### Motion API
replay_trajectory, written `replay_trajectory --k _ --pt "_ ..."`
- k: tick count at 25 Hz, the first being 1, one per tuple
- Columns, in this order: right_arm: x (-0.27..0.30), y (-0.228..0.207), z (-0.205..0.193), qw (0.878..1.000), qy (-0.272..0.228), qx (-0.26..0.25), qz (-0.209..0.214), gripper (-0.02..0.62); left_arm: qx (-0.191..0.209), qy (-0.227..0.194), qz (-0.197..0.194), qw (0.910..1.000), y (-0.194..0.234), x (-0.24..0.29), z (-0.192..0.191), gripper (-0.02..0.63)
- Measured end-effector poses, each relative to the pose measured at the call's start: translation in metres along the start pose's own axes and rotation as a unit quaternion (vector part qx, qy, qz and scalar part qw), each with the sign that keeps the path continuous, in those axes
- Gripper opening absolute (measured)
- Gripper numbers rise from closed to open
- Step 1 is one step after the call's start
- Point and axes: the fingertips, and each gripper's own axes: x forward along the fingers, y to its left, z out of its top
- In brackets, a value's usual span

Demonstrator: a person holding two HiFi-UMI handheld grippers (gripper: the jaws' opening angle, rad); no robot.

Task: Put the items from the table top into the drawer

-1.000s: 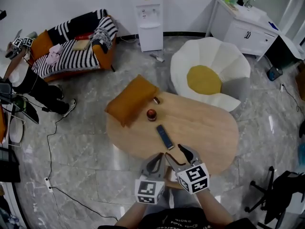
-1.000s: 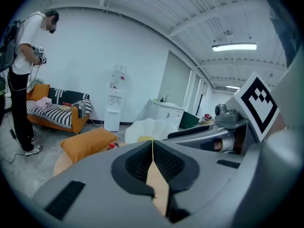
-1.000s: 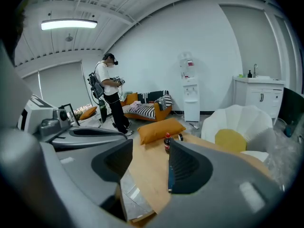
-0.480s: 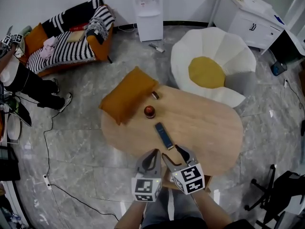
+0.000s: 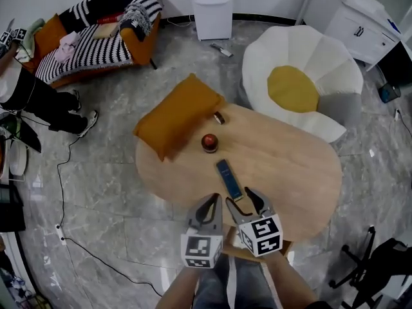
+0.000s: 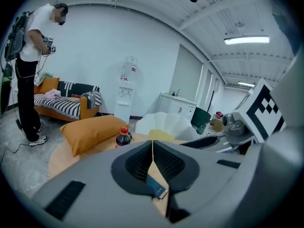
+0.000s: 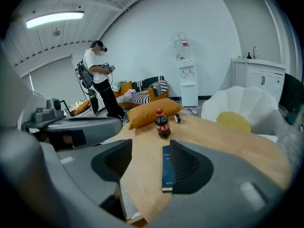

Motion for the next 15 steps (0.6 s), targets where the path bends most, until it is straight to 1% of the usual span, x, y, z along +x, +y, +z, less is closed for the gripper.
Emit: replay_trajectory --k 3,5,11,15 --pt "0.014 -0.004 -0.01 1.0 0.006 -0.003 0.001 0.239 -0.002 0.007 0.008 0.9999 0.013 0.004 -0.013 0.012" --pt "0.022 -0.005 -0.015 1.0 0.009 -0.006 0.002 0.239 -0.002 0.011 0.006 0.9999 0.017 0.01 -0.02 0.012" --pt "0.046 -0.015 -0.032 1.0 0.019 -0.014 0.0 0.239 -0.005 0.017 0.0 0.9998 0.017 0.026 -0.038 0.012" --pt "0.061 -0.028 -0.041 1.0 0.023 -0.015 -0.014 0.239 0.0 0.03 0.001 0.9996 0.023 0.038 -0.053 0.012"
